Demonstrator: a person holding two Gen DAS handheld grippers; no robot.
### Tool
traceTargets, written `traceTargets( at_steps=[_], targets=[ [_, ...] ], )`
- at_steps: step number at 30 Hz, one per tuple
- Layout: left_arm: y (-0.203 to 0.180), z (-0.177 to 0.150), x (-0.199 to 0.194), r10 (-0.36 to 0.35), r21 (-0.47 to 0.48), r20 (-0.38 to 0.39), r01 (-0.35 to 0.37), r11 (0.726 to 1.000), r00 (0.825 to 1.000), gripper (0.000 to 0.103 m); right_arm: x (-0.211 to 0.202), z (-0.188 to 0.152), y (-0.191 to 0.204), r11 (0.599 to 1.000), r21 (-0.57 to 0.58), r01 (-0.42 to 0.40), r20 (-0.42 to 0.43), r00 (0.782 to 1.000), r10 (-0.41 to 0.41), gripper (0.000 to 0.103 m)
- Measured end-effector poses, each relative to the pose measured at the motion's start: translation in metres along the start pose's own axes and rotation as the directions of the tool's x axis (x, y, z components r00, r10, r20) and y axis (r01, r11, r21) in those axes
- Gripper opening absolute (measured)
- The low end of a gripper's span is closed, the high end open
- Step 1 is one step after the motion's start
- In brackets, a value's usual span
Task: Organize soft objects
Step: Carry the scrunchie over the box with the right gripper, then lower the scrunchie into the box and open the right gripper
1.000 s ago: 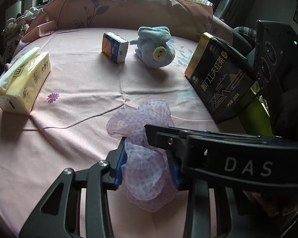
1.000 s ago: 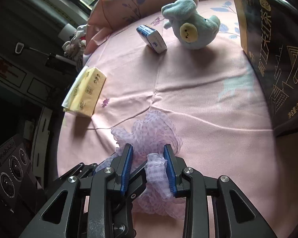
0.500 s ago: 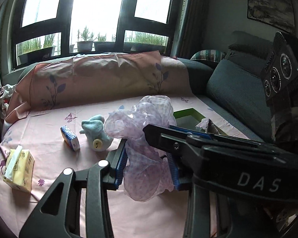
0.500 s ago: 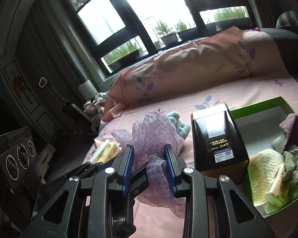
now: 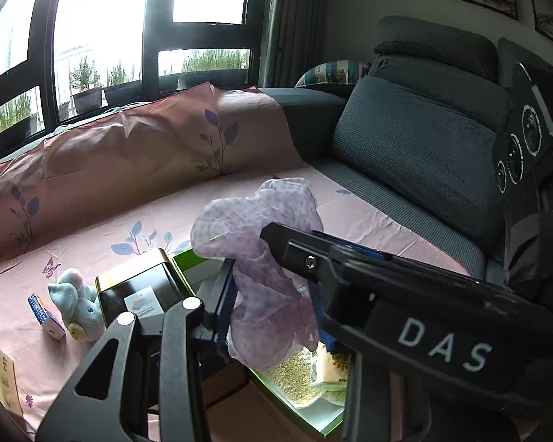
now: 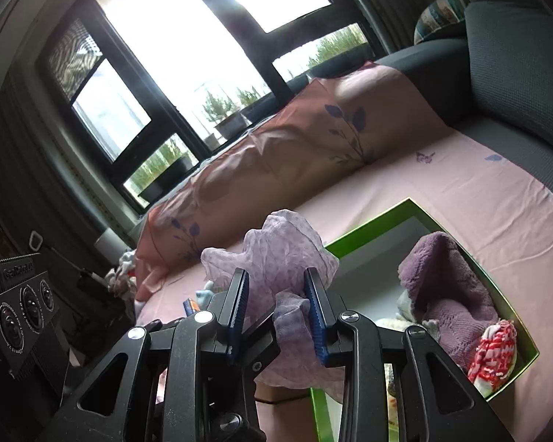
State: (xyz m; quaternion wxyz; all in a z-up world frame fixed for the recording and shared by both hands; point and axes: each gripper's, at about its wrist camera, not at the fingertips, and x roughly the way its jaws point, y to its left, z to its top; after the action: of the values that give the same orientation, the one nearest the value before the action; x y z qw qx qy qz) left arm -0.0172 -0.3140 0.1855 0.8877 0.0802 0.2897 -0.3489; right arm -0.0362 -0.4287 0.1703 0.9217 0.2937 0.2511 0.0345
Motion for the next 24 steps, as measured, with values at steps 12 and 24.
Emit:
traceTargets(
  at_steps=[12, 24],
  targets=[
    [-0.008, -0.004, 0.079, 0.04, -0.012, -0.163, -0.043, 0.999, 0.986, 0.035, 0.029, -0.006, -0.077, 0.969, 0.245, -0.043, -0.041, 0.998, 0.054, 0.034],
    [-0.008, -0.005, 0.095, 0.017, -0.063, -0.234, -0.032, 0.998, 0.972, 0.05, 0.025, -0.01, -0.091, 0.95, 0.313, 0.025, -0.022, 1.0, -0.019, 0.035]
  ],
)
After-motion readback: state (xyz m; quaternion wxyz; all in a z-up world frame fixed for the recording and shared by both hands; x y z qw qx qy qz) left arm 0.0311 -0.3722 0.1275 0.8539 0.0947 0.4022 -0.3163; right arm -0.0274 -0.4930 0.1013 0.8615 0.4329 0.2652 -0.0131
